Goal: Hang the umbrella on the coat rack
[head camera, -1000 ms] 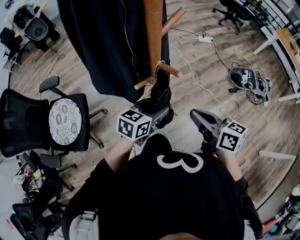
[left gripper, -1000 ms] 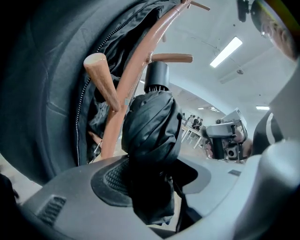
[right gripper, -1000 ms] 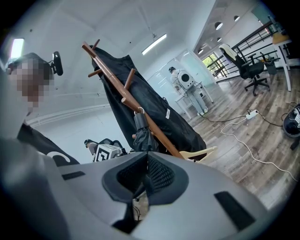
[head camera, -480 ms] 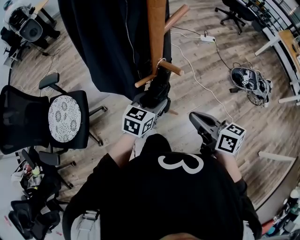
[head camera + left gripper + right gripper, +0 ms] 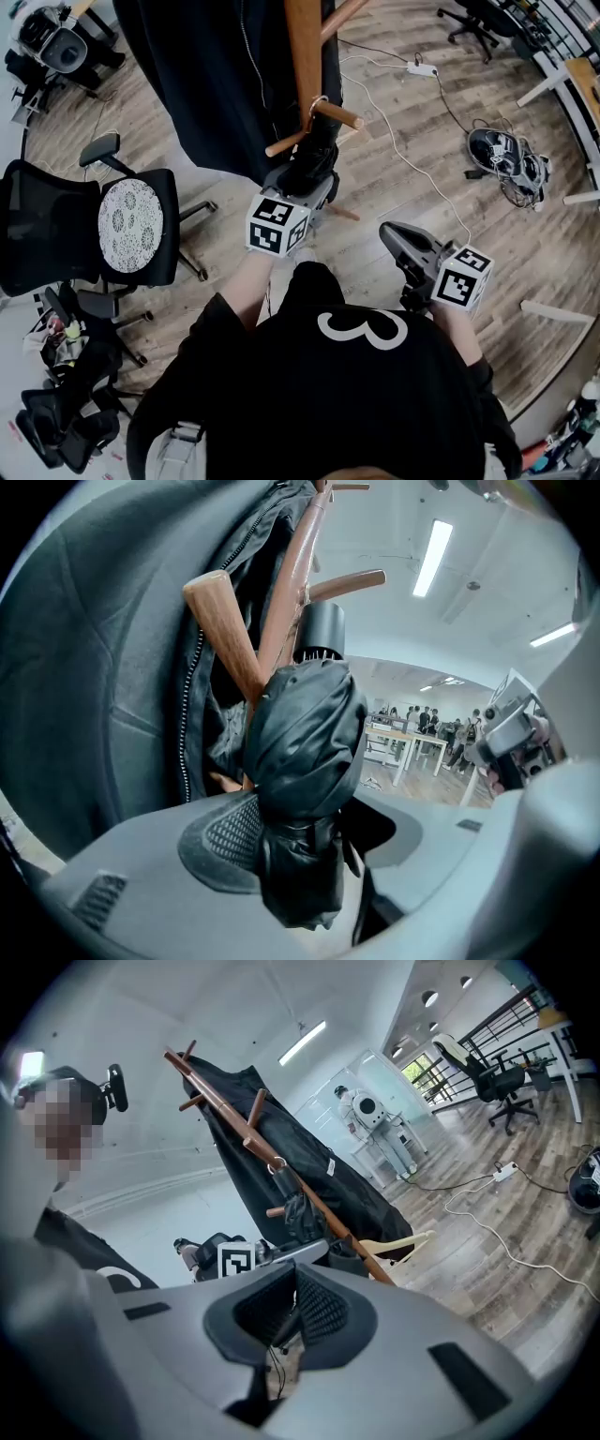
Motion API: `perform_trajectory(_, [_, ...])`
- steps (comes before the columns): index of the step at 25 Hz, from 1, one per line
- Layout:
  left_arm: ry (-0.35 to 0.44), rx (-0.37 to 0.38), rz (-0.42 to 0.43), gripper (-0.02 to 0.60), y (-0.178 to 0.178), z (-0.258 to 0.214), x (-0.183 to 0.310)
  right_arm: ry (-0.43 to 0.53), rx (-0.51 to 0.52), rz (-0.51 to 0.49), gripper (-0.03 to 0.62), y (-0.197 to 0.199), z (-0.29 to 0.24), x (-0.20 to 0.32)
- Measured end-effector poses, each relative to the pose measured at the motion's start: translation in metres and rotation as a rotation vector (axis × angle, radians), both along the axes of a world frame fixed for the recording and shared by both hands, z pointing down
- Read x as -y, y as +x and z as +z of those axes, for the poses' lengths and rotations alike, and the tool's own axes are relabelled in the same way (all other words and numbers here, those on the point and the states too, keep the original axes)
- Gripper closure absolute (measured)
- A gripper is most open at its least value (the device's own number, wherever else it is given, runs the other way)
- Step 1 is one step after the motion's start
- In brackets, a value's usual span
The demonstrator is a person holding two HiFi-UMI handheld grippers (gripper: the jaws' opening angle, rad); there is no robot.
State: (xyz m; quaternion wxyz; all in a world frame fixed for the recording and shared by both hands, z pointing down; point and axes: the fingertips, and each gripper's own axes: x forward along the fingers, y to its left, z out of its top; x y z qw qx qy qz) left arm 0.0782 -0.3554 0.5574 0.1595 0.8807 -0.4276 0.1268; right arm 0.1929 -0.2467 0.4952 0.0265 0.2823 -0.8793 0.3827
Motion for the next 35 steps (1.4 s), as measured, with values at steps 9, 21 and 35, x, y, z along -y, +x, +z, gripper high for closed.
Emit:
perform_trajectory(9, [0.002,0.015,-0.035,0.264,-0.002,0.009,-0.008,-0.019,0.037,0.0,0.568,0.008,0.007,-0.019])
perform_trajectory(21, [-0.088,-0.132,0.002,0.411,-0.023,-0.01,-0.079,0.003,0.056,-0.006,0.568,0.01,0.005,-0.039])
perform_trajectory(35, [-0.043,-0.305,0.283,0.565,-0.01,-0.149,-0.236,0.145,0.1,-0.103,0.568,-0.067,-0.077,-0.124])
